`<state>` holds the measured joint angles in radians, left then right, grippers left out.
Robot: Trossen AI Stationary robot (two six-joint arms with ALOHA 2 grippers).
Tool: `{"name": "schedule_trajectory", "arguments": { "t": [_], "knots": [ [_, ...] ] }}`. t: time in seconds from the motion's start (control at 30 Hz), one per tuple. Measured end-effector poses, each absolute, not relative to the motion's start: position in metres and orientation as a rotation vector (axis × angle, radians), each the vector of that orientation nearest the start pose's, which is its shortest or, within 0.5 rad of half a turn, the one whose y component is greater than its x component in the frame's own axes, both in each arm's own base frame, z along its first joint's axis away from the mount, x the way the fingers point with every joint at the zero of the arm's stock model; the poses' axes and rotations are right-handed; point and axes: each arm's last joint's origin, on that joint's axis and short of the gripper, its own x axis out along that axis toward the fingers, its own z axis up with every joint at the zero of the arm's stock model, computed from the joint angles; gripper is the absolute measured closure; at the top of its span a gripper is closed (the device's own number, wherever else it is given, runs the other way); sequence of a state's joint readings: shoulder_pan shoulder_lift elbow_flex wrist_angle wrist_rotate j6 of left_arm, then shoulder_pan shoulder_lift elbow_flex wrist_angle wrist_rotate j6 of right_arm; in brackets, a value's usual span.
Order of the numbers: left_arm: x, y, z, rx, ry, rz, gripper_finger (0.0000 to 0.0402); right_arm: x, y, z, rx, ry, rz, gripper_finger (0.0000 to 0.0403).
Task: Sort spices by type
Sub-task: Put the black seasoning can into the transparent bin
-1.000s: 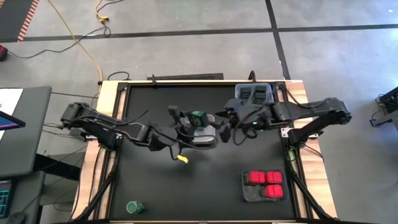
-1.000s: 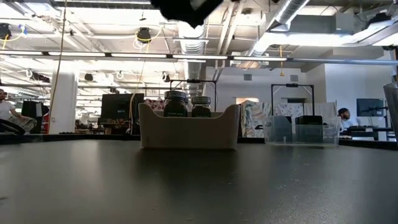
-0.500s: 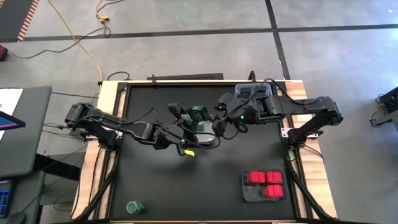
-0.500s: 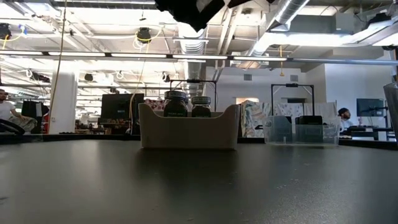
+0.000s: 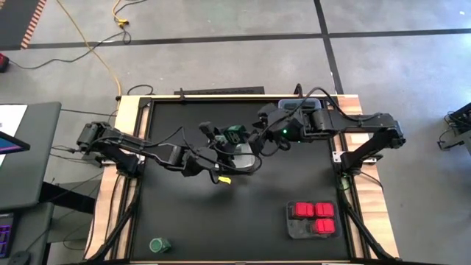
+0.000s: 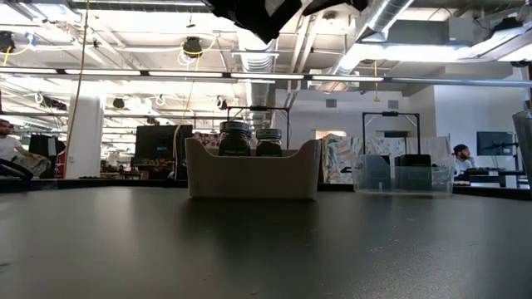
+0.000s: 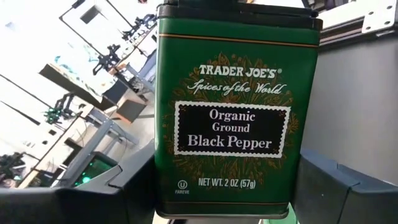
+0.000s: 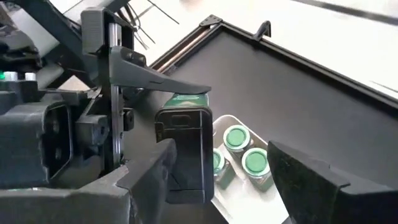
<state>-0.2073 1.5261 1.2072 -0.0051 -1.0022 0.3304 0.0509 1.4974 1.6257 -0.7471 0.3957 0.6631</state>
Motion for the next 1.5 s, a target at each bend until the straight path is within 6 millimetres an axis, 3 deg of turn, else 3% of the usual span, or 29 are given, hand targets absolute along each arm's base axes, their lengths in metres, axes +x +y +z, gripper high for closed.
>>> {"name": "schedule_trajectory", "arguments": {
  "t": [0.3,0.97,1.5],
  "knots": [
    [0.337,-0.040,0.317,0.494,0.430,0.724,0.0126,0.326,0.002,0.391,0.524,0.515,-0.495,0.0113],
    [0.336,-0.030,0.314,0.476,0.462,0.752,0.0126,0.325,-0.001,0.397,0.488,0.479,-0.471,0.0113],
    [0.337,-0.031,0.317,0.497,0.448,0.749,0.0126,0.339,-0.002,0.379,0.459,0.558,-0.456,0.0113]
  ]
}}
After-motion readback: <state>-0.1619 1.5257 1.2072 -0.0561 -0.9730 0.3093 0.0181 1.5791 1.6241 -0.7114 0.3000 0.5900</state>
